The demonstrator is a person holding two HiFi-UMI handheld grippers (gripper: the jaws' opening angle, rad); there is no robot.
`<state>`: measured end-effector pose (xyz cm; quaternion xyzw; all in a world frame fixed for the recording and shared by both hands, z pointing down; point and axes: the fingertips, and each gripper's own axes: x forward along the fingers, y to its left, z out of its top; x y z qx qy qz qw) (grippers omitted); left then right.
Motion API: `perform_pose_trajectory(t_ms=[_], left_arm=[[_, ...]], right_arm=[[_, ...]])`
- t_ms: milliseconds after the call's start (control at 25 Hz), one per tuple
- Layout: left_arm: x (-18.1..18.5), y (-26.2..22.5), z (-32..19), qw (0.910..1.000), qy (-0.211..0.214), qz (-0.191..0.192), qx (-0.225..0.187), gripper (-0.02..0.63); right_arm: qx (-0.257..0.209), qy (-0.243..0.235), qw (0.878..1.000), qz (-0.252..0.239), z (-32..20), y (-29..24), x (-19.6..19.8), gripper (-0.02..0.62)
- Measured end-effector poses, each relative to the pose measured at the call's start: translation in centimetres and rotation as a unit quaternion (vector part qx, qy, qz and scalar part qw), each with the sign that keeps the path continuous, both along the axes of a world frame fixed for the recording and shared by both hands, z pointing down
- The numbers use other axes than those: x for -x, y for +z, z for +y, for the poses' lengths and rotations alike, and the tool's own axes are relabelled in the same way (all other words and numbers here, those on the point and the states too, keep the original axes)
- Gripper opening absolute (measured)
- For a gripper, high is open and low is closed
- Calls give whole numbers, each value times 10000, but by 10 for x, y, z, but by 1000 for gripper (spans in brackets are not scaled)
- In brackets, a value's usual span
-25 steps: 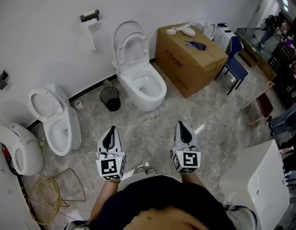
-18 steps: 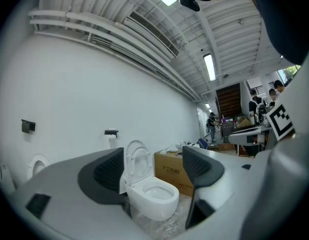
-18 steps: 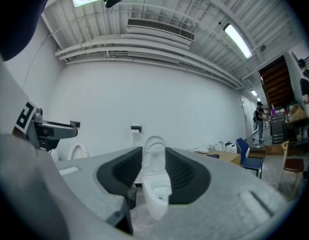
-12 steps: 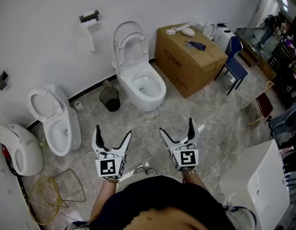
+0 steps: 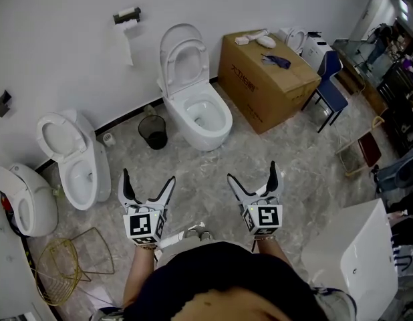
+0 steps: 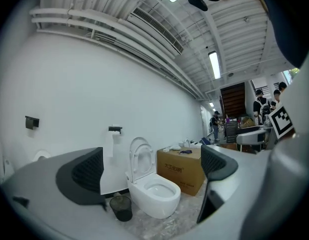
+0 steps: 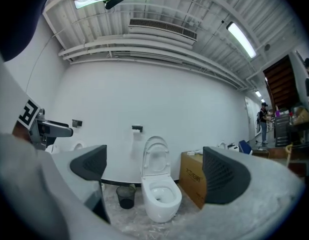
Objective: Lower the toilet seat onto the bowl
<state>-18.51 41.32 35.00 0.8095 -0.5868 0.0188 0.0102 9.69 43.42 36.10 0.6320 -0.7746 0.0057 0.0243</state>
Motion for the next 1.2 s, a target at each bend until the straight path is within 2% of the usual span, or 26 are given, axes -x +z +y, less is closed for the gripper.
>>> perform_pose_trajectory(t_ms=[120, 280, 440, 600, 840, 1080, 1200], left_arm=[[2, 2, 0, 9999, -166, 7, 43, 577], [2, 3, 2, 9994, -344, -71, 54, 577], [4, 11, 3, 9985, -509, -51, 184, 577], [12, 18, -1, 9973, -639, -234, 290, 577], [23, 24, -29, 9963, -768, -269, 276, 577], [35, 31, -85, 9962, -783, -227, 297, 577], [34, 33, -116, 9972, -662, -236, 260, 577]], right_arm=[[43, 144, 9996, 241, -3, 1, -10, 581], [-148, -242, 9992, 290, -4, -4, -6, 581], [-109, -519, 9978, 395, -11, 3, -1, 581], [-121, -774, 9962, 370, -16, 8, 5, 581], [-155, -836, 9963, 99, -44, 15, 5, 581], [-124, -845, 9963, 9, -102, 17, 14, 581], [-110, -870, 9961, -79, -136, 18, 19, 581]])
